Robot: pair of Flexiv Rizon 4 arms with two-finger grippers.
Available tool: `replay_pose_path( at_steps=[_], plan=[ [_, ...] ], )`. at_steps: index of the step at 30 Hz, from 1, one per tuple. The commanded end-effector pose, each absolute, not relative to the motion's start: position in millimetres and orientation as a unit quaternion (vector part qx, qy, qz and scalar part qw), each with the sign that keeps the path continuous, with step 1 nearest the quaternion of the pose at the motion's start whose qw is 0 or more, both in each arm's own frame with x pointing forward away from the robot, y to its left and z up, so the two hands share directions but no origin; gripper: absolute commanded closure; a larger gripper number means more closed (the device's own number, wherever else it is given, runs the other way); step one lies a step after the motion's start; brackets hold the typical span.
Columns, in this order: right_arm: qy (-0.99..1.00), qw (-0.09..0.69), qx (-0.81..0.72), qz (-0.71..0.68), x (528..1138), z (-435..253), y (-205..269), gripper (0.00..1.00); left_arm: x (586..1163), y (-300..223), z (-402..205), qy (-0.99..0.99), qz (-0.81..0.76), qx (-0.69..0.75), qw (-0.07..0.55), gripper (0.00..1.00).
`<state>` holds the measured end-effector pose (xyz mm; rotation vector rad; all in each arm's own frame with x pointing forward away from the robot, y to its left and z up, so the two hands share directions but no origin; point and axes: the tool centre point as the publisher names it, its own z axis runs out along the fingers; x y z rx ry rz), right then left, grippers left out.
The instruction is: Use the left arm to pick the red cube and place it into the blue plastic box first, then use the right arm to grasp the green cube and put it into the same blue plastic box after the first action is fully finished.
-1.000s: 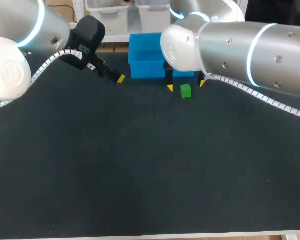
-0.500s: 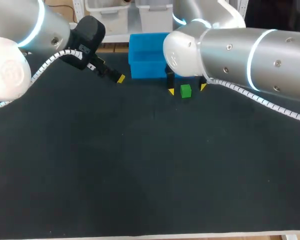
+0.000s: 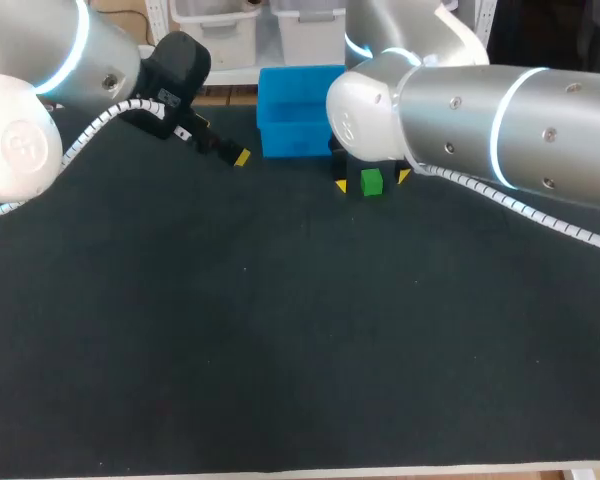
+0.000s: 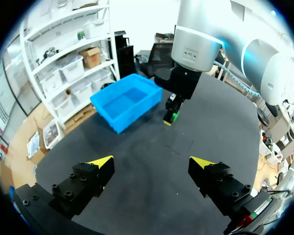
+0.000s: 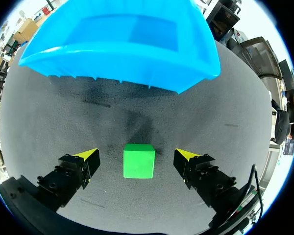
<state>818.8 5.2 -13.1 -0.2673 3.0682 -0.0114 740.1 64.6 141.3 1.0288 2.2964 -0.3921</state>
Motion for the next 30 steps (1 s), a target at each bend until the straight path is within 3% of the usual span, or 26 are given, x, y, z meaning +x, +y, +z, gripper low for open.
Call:
replay_pose_path(
  at_steps=[1, 4, 5, 6, 7, 30],
  plan=[
    [0.996, 0.031, -0.087, -0.003, 819.3, -16.4, 4.3, 0.00, 739.8, 66.9, 140.9, 0.860, -0.151, 0.389, 0.295, 0.00],
    [0.995, 0.027, -0.091, 0.005, 819.1, -19.1, 4.2, 0.00, 739.8, 66.9, 140.9, 0.860, -0.151, 0.389, 0.295, 0.00],
    [0.995, 0.027, -0.093, 0.006, 819.0, -19.8, 4.4, 0.16, 739.8, 66.9, 140.9, 0.860, -0.151, 0.389, 0.295, 0.00],
    [0.995, 0.027, -0.093, 0.008, 819.0, -19.9, 4.5, 0.67, 739.8, 66.9, 140.9, 0.860, -0.151, 0.389, 0.295, 0.00],
    [0.995, 0.027, -0.093, 0.008, 819.1, -20.2, 4.7, 1.00, 739.8, 66.9, 140.9, 0.860, -0.151, 0.389, 0.295, 0.00],
    [0.995, 0.031, -0.094, -0.003, 813.1, 13.8, -6.1, 1.00, 739.8, 66.9, 140.9, 0.860, -0.151, 0.389, 0.295, 0.00]
  ],
)
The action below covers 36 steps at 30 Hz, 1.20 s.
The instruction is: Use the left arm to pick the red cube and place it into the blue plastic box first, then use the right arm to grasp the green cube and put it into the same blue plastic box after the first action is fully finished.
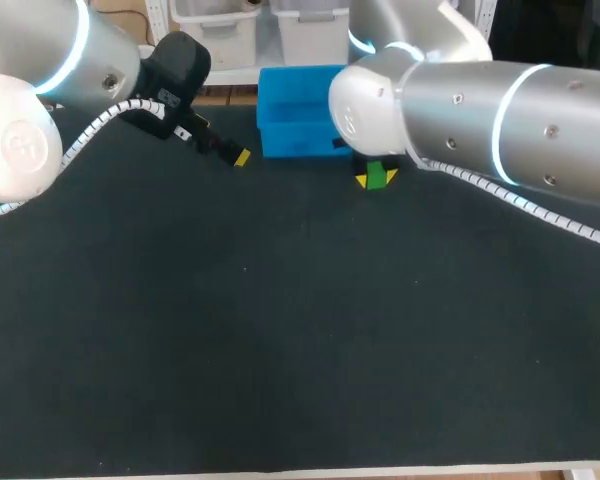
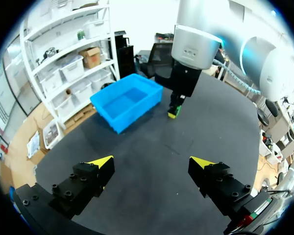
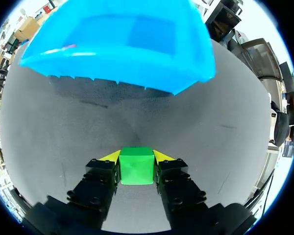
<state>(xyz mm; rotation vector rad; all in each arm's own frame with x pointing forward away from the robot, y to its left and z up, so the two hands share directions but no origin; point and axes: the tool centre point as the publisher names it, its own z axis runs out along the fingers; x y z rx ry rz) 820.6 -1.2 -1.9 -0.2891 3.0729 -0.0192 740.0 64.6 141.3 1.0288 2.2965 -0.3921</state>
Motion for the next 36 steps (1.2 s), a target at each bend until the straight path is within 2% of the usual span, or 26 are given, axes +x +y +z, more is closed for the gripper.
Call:
replay_pose_path(
  at_steps=[1, 18, 36],
  plan=[
    [0.995, 0.030, -0.095, -0.003, 813.4, 17.9, -6.5, 1.00, 739.8, 66.9, 140.9, 0.860, -0.151, 0.389, 0.295, 0.00],
    [0.991, 0.059, -0.121, 0.014, 835.2, 93.5, 0.3, 1.00, 739.8, 66.9, 140.9, 0.860, -0.151, 0.389, 0.295, 0.00],
    [0.982, 0.104, -0.151, 0.041, 884.1, 103.2, -4.2, 1.00, 739.8, 66.9, 140.9, 0.860, -0.151, 0.389, 0.295, 0.00]
  ],
)
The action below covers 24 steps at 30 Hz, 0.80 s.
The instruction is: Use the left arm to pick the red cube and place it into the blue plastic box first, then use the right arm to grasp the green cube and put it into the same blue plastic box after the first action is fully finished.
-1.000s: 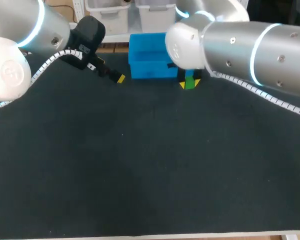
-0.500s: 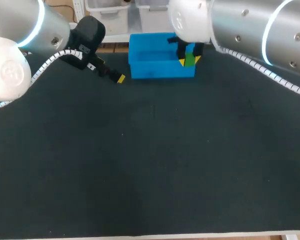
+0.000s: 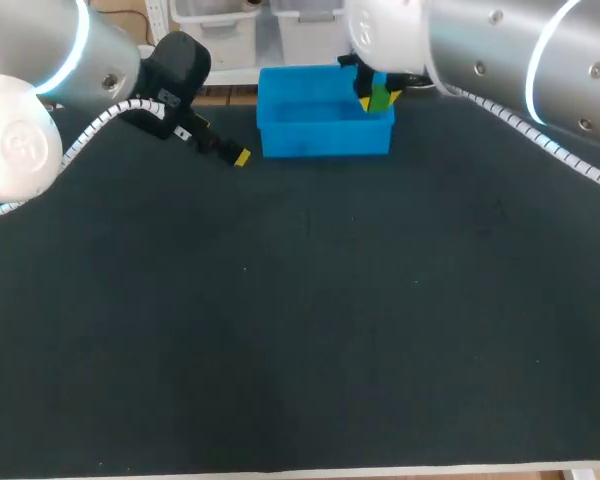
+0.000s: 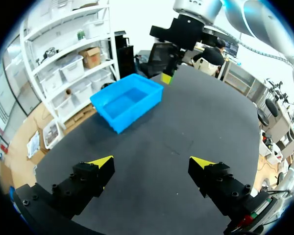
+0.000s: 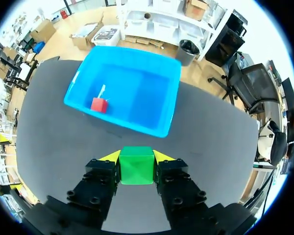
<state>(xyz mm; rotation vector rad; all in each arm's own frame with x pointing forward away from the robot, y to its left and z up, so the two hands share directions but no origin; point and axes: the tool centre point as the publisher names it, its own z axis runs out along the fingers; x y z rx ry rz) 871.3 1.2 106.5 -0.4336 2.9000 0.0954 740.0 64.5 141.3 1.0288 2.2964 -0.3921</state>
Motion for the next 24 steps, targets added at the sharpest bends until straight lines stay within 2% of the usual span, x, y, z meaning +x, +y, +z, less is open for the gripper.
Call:
replay_pose_path(
  at_steps=[1, 24],
  plan=[
    [0.981, 0.108, -0.153, 0.044, 887.4, 104.1, -4.3, 1.00, 739.8, 66.9, 140.9, 0.860, -0.151, 0.389, 0.295, 0.00],
    [0.962, 0.143, -0.222, 0.075, 950.1, 123.6, 3.4, 1.00, 739.8, 66.9, 140.9, 0.860, -0.151, 0.389, 0.295, 0.00]
  ],
)
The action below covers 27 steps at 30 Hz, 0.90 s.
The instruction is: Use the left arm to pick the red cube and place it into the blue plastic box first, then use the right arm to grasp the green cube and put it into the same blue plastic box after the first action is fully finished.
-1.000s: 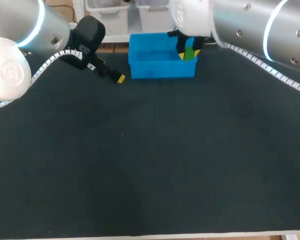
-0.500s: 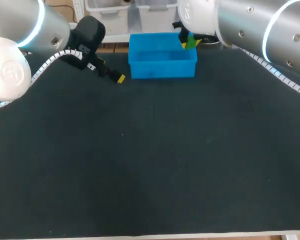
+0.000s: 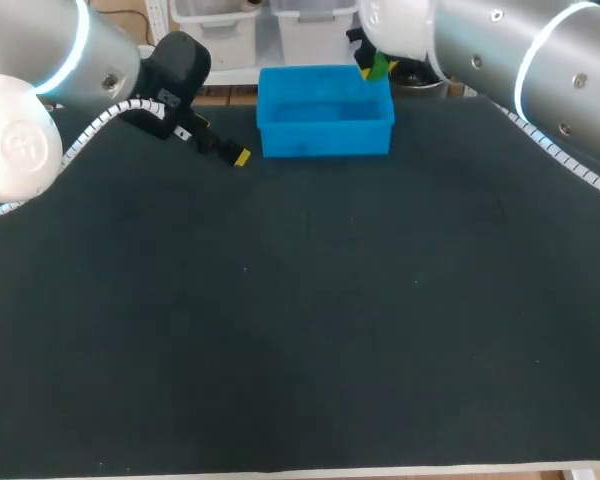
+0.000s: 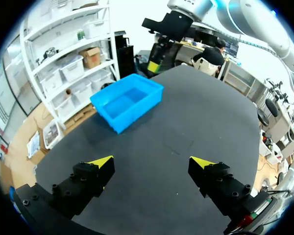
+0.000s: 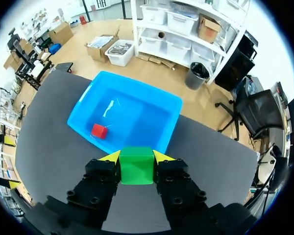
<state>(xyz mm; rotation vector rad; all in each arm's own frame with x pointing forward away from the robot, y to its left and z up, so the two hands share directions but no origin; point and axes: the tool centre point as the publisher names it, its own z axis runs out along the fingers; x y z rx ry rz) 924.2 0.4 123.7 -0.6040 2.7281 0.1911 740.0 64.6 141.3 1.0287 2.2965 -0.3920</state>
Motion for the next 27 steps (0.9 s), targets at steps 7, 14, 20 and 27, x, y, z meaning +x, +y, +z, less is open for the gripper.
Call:
replay_pose_path(
  at_steps=[7, 14, 20, 27],
  plan=[
    [0.953, 0.148, -0.243, 0.105, 965.3, 122.0, 8.2, 1.00, 739.8, 66.9, 140.9, 0.860, -0.151, 0.389, 0.295, 0.00],
    [0.947, 0.144, -0.260, 0.122, 974.0, 117.7, 17.5, 1.00, 739.8, 66.9, 140.9, 0.860, -0.151, 0.389, 0.295, 0.00],
    [0.943, 0.138, -0.274, 0.129, 976.3, 111.7, 27.9, 1.00, 739.8, 66.9, 140.9, 0.860, -0.151, 0.389, 0.295, 0.00],
    [0.946, 0.128, -0.272, 0.124, 980.3, 105.1, 33.9, 0.91, 739.8, 66.9, 140.9, 0.860, -0.151, 0.389, 0.295, 0.00]
  ],
)
